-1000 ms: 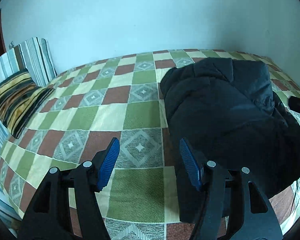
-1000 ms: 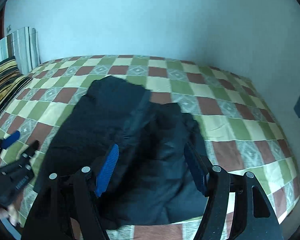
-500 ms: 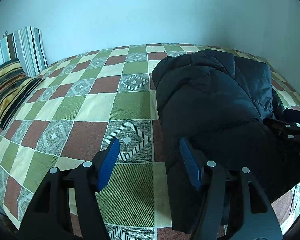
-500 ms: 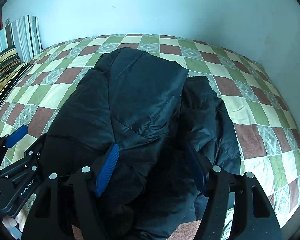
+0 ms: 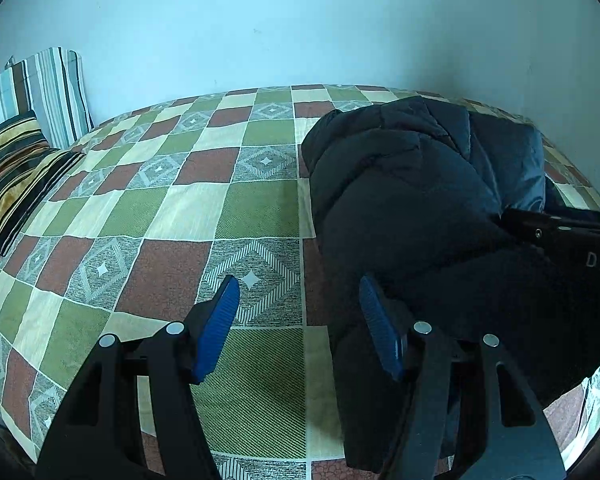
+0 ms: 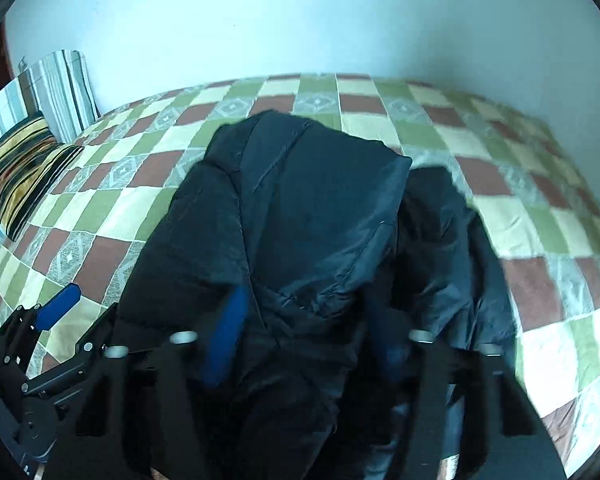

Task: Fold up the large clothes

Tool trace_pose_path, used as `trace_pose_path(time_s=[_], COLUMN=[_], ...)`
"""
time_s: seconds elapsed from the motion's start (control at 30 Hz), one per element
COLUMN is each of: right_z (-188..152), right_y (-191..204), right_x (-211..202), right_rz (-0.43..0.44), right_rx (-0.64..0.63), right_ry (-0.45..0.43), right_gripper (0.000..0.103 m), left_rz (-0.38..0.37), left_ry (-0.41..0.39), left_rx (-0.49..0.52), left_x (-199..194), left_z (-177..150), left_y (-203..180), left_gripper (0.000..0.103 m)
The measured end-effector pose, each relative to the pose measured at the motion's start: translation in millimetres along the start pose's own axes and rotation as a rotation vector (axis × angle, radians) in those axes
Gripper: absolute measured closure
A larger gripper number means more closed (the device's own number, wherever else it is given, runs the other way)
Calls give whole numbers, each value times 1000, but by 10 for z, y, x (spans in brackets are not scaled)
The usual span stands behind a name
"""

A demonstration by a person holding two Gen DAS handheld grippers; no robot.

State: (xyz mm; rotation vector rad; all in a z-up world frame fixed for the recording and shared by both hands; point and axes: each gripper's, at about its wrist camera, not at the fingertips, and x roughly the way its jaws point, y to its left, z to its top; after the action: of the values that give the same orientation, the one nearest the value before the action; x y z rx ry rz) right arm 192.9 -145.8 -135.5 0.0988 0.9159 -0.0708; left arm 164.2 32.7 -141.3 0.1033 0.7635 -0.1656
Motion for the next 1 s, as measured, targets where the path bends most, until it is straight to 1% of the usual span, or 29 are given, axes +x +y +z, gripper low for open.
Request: trace_pose_path(time_s=[0.03,0.1,0.17,0.2,0.43,0.63,0.73,0.9,1.0], right_z=[-9,-23,-32,-36,-61,-98,-110,-100,-106], right_y=[17,51,83,86,48,33,24,-131,-290], right_x=[16,24,8,6,-7,-89,-139,-211,-223], right_rz=[7,13,-19,-26,-49,-110,-159,-204,-231], right_rx=[-5,-20,-46,-51,-61,-79,-100,-94,-82], right_ry=[6,12,-1,-4,-11,-66,-93,-115,-114], right_gripper=[65,80,90,93,97,100,101,101,101], left_rz=[-1,0,1,-2,4,6,6,3,-14], left_ry=[-1,-2,-2,-1,-1,1,2,-12,-21], left_rx=[2,9,9,6,15,26,30,42,74], left_x=[1,3,2,4,1,-9,-24,-81,-73], left_z=[3,4,11,13,22,44,62,150,228], left_y=[-4,-17,-17,-14,-57,-74,-92,-175,-320], left_gripper=[41,41,41,41,41,41,41,41,41])
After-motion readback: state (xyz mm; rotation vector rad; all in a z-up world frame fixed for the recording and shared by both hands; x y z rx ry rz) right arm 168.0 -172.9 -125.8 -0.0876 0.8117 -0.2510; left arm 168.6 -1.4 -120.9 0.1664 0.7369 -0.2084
